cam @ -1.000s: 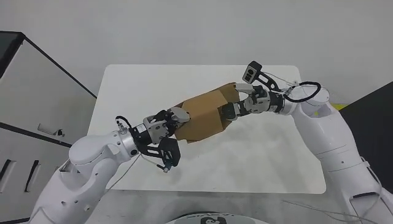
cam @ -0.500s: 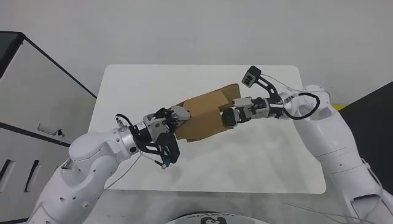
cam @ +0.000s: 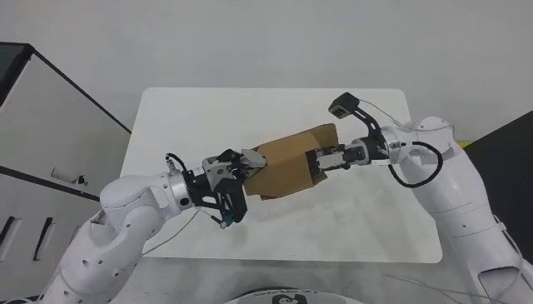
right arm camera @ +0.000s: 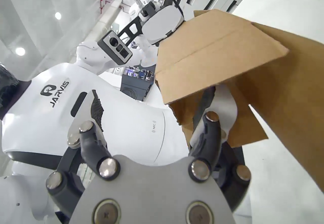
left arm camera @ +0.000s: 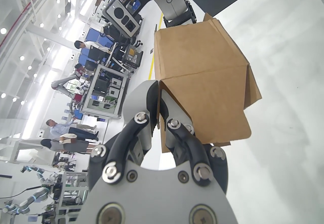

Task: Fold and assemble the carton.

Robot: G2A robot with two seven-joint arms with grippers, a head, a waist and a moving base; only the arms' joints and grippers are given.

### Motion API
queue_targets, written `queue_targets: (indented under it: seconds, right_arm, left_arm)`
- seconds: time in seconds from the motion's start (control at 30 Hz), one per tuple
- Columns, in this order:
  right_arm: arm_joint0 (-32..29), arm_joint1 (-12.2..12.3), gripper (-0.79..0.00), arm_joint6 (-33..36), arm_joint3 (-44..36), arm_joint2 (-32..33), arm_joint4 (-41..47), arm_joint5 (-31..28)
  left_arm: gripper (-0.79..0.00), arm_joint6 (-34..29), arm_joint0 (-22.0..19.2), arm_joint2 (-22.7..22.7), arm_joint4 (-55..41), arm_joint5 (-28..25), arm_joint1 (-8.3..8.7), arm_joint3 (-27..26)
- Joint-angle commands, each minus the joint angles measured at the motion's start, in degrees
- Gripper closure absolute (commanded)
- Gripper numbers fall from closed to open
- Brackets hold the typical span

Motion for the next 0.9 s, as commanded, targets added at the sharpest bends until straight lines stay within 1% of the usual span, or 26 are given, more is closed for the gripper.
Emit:
queue_targets:
  seconds: [0.0, 0.23, 0.27, 0.3, 0.43, 0.7, 0.83, 0.87]
  right_arm:
    - [0.1, 0.1, -0.686, 0.7, -0.5, 0.2, -0.7, -1.3]
    - [0.0, 0.5, -0.628, 0.1, -2.8, 0.5, -5.2, -2.7]
    - [0.0, 0.6, -0.603, -0.2, -3.1, 0.5, -5.5, -3.0]
    - [-0.2, 0.6, -0.582, -0.4, -3.4, 0.4, -5.6, -3.2]
    - [-0.4, 0.8, -0.536, -1.1, -4.4, 0.2, -6.2, -3.9]
    - [-0.9, 1.4, -0.465, -1.7, -5.4, 0.2, -6.9, -4.5]
    - [-1.3, 1.7, -0.391, -1.8, -5.7, 0.4, -7.0, -4.6]
    - [-1.4, 1.7, -0.388, -1.8, -5.7, 0.4, -7.1, -4.6]
  left_arm:
    - [0.0, -0.3, -0.4, 0.3, -0.8, -0.8, -0.01, 0.2]
    - [0.0, -0.7, -1.1, 0.8, -4.4, -1.4, -0.14, 0.8]
    - [0.0, -0.7, -1.2, 0.9, -4.7, -1.4, -0.15, 0.9]
    - [0.0, -0.7, -1.3, 0.9, -5.1, -1.5, -0.15, 0.9]
    - [0.0, -0.9, -1.7, 1.2, -5.7, -1.8, -0.15, 1.0]
    - [0.0, -1.1, -2.3, 1.7, -6.5, -1.8, -0.15, 1.3]
    - [0.0, -1.3, -2.5, 1.9, -6.9, -1.7, -0.14, 1.4]
    - [0.0, -1.3, -2.6, 1.9, -7.0, -1.7, -0.14, 1.4]
